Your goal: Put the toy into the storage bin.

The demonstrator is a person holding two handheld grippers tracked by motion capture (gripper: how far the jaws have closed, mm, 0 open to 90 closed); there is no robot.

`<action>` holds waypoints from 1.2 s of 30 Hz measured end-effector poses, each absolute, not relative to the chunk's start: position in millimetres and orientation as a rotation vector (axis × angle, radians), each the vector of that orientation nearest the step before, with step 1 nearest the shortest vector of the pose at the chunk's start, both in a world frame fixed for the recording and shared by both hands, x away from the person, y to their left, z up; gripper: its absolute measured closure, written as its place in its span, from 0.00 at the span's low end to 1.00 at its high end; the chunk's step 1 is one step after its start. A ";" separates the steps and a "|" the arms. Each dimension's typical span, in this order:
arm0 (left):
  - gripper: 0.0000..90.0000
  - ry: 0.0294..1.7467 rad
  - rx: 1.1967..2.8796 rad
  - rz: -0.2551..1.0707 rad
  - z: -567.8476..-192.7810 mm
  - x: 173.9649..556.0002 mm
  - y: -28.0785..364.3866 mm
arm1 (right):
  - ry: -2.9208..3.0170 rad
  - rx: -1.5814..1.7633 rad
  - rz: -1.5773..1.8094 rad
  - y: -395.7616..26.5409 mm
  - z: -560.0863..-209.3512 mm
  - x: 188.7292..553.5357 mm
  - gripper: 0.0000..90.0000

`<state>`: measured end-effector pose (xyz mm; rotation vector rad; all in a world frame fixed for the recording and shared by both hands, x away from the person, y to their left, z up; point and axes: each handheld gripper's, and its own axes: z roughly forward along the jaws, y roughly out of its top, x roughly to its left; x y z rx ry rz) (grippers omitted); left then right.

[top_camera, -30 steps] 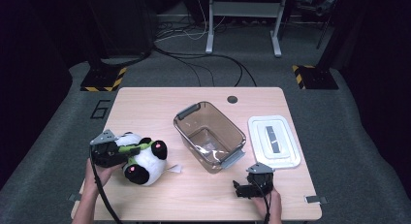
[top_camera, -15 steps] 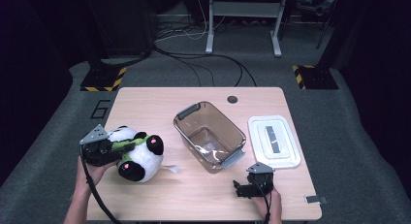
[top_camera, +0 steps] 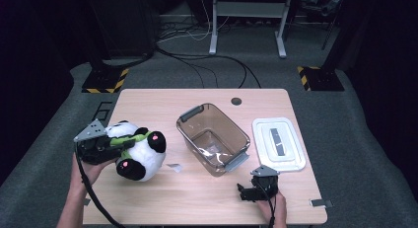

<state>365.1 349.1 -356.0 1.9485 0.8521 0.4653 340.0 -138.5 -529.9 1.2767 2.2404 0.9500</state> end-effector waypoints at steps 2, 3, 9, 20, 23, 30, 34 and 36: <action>0.83 0.846 1.948 0.466 -354.0 365.5 348.6 | 2.239 1.277 0.950 -138.5 -529.9 340.0 0.03; 0.83 0.839 1.943 0.473 -351.6 366.0 347.7 | 2.239 1.277 0.950 -138.5 -529.9 340.0 0.03; 0.83 0.802 1.945 0.491 -334.4 366.2 342.0 | 2.238 1.277 0.949 -138.4 -529.9 340.0 0.03; 0.83 0.746 1.934 0.520 -308.0 371.2 330.1 | 2.236 1.278 0.947 -138.3 -529.9 339.8 0.03; 0.83 0.729 1.935 0.524 -302.9 372.8 326.6 | 2.236 1.278 0.947 -138.3 -529.9 339.8 0.03; 0.83 0.692 1.939 0.528 -290.4 381.2 312.1 | 2.236 1.278 0.946 -138.3 -529.9 339.8 0.03; 0.83 0.665 1.947 0.530 -284.3 387.9 302.5 | 2.236 1.278 0.946 -138.3 -529.8 339.8 0.03; 0.83 0.653 1.950 0.526 -282.0 390.5 298.5 | 2.235 1.279 0.946 -138.2 -529.8 339.7 0.03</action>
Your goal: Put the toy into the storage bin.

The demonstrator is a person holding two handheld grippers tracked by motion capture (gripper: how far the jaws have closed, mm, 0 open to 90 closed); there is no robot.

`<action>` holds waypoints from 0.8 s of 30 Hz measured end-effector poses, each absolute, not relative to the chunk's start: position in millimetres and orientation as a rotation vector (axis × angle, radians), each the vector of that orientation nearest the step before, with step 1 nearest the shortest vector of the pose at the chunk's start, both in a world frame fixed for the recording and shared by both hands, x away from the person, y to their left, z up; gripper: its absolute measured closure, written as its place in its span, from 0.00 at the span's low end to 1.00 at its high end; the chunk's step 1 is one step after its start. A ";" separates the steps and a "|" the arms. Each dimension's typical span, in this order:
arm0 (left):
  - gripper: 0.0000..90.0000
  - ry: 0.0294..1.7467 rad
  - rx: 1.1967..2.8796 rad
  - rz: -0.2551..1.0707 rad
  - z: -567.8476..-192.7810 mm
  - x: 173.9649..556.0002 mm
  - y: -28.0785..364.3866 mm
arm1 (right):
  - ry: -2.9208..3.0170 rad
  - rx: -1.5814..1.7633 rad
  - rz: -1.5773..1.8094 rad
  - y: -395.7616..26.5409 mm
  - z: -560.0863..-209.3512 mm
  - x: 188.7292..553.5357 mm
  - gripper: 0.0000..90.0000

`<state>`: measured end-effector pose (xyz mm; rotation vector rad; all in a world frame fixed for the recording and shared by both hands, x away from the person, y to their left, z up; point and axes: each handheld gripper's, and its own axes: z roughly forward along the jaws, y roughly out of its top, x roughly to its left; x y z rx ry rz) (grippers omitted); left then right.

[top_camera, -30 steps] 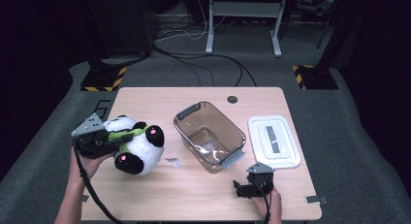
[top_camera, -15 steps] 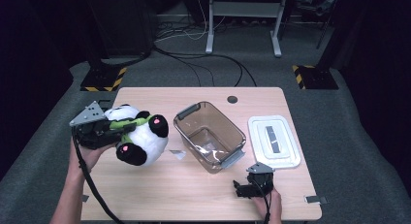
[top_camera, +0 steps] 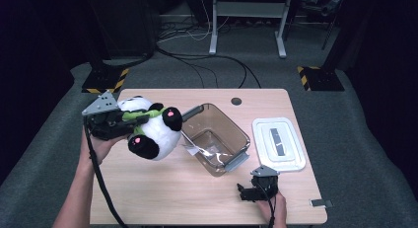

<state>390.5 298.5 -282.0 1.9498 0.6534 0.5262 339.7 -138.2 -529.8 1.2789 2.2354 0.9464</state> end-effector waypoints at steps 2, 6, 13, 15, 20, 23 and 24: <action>0.83 0.641 1.951 0.525 -279.5 395.2 291.8 | 2.236 1.278 0.946 -138.3 -529.9 339.7 0.03; 0.83 0.629 1.956 0.524 -277.0 400.4 284.2 | 2.236 1.278 0.947 -138.2 -529.9 339.7 0.03; 0.83 0.599 1.962 0.512 -274.5 411.2 266.1 | 2.235 1.279 0.947 -138.2 -529.9 339.7 0.03; 0.83 0.592 1.964 0.509 -274.7 414.1 261.5 | 2.236 1.278 0.946 -138.3 -529.9 339.7 0.03; 0.83 0.574 1.974 0.504 -274.0 420.9 251.2 | 2.235 1.278 0.947 -138.2 -529.9 339.7 0.03; 0.83 0.563 1.974 0.494 -273.6 424.3 244.0 | 2.236 1.278 0.947 -138.3 -529.9 339.8 0.03; 0.83 0.556 1.976 0.495 -273.5 425.4 242.4 | 2.235 1.278 0.946 -138.2 -529.9 339.7 0.03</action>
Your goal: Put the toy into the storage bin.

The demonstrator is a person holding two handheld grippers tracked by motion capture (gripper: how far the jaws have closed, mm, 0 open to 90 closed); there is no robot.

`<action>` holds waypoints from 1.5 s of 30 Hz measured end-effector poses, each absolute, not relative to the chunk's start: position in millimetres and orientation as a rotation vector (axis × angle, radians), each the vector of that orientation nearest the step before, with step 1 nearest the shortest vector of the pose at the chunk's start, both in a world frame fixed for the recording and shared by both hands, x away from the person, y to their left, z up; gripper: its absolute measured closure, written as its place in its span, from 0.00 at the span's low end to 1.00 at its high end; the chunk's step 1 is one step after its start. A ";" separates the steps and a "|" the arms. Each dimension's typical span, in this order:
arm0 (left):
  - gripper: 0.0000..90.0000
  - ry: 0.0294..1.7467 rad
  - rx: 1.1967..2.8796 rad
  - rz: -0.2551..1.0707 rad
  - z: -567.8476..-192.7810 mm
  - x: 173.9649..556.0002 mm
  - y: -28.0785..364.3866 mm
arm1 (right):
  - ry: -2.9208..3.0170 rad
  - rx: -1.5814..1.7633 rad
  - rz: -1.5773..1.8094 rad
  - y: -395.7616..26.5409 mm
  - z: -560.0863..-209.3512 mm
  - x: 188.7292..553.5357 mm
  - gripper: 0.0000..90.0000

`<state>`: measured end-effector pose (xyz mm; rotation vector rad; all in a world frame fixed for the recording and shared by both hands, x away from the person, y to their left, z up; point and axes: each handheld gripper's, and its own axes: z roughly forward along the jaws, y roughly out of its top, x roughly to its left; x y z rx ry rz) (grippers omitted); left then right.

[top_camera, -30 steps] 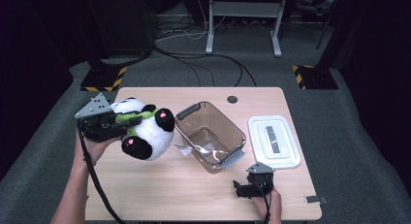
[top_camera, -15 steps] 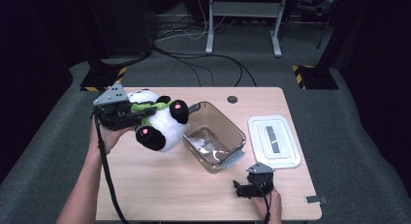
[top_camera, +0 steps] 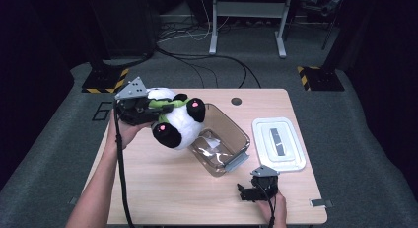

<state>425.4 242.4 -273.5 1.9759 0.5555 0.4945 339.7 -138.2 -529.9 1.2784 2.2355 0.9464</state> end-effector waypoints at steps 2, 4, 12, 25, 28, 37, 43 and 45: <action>0.83 0.548 1.984 0.493 -273.5 427.5 237.2 | 2.236 1.278 0.947 -138.3 -529.9 339.8 0.03; 0.83 0.540 1.990 0.493 -273.4 429.3 234.1 | 2.236 1.278 0.947 -138.3 -529.9 339.7 0.03; 0.83 0.509 2.000 0.465 -277.9 440.1 213.6 | 2.236 1.282 0.947 -138.2 -529.8 339.7 0.03; 0.83 0.461 2.001 0.440 -288.3 451.1 186.2 | 2.236 1.277 0.948 -138.4 -529.9 340.0 0.03; 0.83 0.455 2.005 0.426 -293.4 454.6 179.7 | 2.235 1.277 0.947 -138.4 -529.9 340.0 0.03; 0.83 0.416 2.034 0.405 -308.8 463.3 160.0 | 2.235 1.277 0.948 -138.4 -529.9 340.0 0.03; 0.83 0.411 2.041 0.392 -316.6 464.7 152.6 | 2.235 1.277 0.948 -138.4 -529.9 340.0 0.03; 0.83 0.417 2.039 0.380 -321.5 465.0 150.1 | 2.235 1.276 0.948 -138.4 -529.9 340.0 0.03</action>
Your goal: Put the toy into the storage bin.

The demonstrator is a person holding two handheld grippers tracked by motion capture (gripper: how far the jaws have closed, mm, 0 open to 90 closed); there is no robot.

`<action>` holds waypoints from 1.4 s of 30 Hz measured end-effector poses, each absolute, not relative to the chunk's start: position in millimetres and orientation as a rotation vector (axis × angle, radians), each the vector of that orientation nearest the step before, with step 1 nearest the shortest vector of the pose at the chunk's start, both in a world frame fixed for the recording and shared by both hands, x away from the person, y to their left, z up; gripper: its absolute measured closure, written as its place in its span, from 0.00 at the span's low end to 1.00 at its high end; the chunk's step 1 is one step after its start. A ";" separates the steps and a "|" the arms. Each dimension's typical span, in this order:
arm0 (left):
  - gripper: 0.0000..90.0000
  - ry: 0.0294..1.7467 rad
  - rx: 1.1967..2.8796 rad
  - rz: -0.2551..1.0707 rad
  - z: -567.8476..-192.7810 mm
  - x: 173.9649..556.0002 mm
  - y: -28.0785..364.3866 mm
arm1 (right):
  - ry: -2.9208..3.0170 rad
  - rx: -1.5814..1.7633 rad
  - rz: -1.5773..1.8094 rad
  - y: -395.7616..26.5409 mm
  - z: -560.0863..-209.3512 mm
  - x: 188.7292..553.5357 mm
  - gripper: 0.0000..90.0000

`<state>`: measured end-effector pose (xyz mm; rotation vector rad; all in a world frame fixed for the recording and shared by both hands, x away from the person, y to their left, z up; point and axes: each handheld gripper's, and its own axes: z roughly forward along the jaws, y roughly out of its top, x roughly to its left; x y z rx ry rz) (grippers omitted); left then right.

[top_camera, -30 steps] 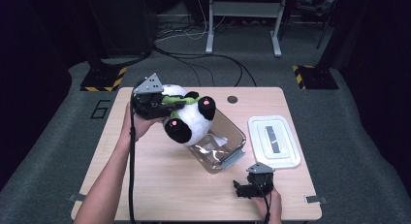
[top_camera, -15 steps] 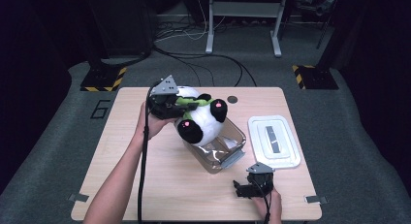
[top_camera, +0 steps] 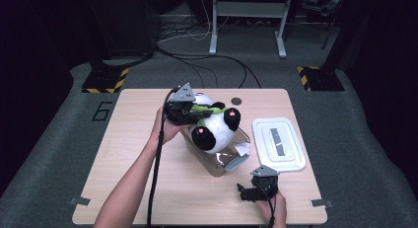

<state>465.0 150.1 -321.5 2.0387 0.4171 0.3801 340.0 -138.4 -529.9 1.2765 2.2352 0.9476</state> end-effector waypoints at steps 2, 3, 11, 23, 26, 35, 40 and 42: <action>0.83 0.418 2.039 0.364 -325.3 464.5 148.0 | 2.235 1.277 0.948 -138.4 -529.9 340.0 0.03; 0.83 0.415 2.037 0.366 -327.0 464.4 146.9 | 2.235 1.277 0.948 -138.4 -529.9 340.0 0.03; 0.83 0.429 2.034 0.332 -337.2 459.9 140.4 | 2.234 1.278 0.947 -138.4 -529.8 339.7 0.03; 0.82 0.456 2.020 0.274 -356.8 459.5 128.4 | 2.233 1.276 0.950 -138.3 -529.9 339.7 0.04; 0.81 0.467 2.019 0.262 -361.5 460.6 128.5 | 2.232 1.276 0.950 -138.4 -529.8 339.7 0.04; 0.44 0.551 1.985 0.293 -360.2 456.7 133.0 | 2.231 1.275 0.947 -138.4 -529.9 339.7 0.04; 0.29 0.577 1.951 0.300 -352.2 447.1 148.2 | 2.231 1.275 0.948 -138.4 -529.9 339.7 0.04; 0.27 0.589 1.952 0.295 -351.1 442.6 152.7 | 2.228 1.277 0.950 -138.2 -529.9 339.6 0.04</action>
